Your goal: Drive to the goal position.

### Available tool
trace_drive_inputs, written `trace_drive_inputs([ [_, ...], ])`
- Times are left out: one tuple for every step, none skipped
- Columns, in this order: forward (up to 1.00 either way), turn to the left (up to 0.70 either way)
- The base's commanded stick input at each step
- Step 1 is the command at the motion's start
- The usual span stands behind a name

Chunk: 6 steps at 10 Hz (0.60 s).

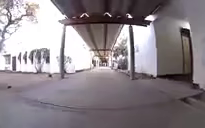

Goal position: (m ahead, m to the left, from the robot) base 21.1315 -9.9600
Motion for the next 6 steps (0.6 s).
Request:
trace_drive_inputs([
  [0.7,0.0],
  [0.7,0.0],
  [0.7,0.0],
  [0.7,0.0],
  [0.7,0.0],
  [0.7,0.0],
])
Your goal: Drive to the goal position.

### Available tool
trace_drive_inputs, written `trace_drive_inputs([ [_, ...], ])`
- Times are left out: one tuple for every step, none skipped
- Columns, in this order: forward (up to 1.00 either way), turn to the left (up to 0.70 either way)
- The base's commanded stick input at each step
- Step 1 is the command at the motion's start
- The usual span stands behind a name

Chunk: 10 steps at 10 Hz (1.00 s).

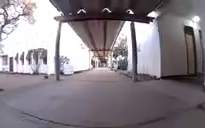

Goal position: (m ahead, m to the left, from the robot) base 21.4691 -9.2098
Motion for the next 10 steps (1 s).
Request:
trace_drive_inputs([
  [0.7,0.0],
  [0.7,0.0],
  [0.7,0.0],
  [0.7,0.0],
  [0.7,0.0],
  [0.7,0.0],
  [0.7,0.0],
  [0.7,0.0],
  [0.7,0.0],
  [0.7,0.0],
])
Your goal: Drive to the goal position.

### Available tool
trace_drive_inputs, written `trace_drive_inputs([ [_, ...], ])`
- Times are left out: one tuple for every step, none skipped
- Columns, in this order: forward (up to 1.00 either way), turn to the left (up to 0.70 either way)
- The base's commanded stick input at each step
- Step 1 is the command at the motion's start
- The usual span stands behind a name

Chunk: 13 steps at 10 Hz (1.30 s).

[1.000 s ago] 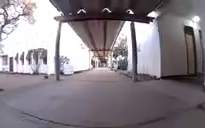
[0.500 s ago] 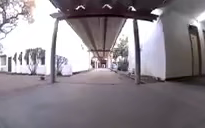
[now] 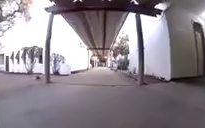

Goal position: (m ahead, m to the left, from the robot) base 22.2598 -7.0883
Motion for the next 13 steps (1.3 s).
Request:
trace_drive_inputs([
  [0.7,0.0],
  [0.7,0.0],
  [0.7,0.0],
  [0.7,0.0],
  [0.7,0.0],
  [0.7,0.0],
  [0.7,0.0],
  [0.7,0.0],
  [0.7,0.19],
  [0.7,0.35],
  [0.7,0.19],
  [0.7,0.0],
  [0.7,0.0],
])
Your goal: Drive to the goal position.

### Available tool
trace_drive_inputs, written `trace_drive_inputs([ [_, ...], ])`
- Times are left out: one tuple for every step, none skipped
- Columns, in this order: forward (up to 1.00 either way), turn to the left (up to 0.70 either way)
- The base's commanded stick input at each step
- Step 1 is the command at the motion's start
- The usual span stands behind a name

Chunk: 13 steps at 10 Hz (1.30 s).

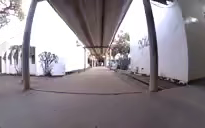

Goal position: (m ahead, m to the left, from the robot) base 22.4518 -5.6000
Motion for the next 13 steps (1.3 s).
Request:
trace_drive_inputs([
  [0.7,0.0],
  [0.7,0.0],
  [0.7,0.0],
  [0.7,0.0],
  [0.7,0.0],
  [0.7,0.0],
  [0.7,0.0],
  [0.7,0.0],
  [0.7,0.0],
  [0.7,0.0],
  [0.7,0.0],
  [0.7,0.0],
  [0.7,0.0],
])
